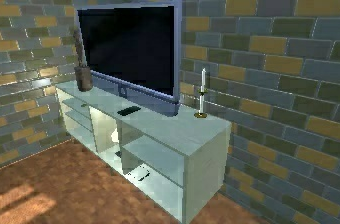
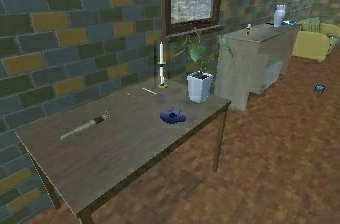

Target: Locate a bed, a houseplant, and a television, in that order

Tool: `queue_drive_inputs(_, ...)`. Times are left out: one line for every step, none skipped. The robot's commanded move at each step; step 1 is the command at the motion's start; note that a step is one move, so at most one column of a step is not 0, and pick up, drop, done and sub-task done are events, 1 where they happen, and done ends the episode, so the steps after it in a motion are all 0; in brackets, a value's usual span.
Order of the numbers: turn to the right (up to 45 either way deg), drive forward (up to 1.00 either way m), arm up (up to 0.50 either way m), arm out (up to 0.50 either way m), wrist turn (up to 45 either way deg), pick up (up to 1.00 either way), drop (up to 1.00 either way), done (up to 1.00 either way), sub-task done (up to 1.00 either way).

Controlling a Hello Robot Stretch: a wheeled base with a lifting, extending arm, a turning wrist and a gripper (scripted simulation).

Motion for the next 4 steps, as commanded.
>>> queue_drive_inputs(6.0,0.00,0.00,0.00,0.0,0.00,0.00,0.00,0.00)
queue_drive_inputs(0.0,0.35,0.00,0.00,0.0,0.00,0.00,0.00,0.00)
queue_drive_inputs(-21.0,0.00,0.00,0.00,0.0,0.00,0.00,0.00,0.00)
queue_drive_inputs(0.0,0.00,0.00,0.00,0.0,0.00,0.00,1.00,0.00)
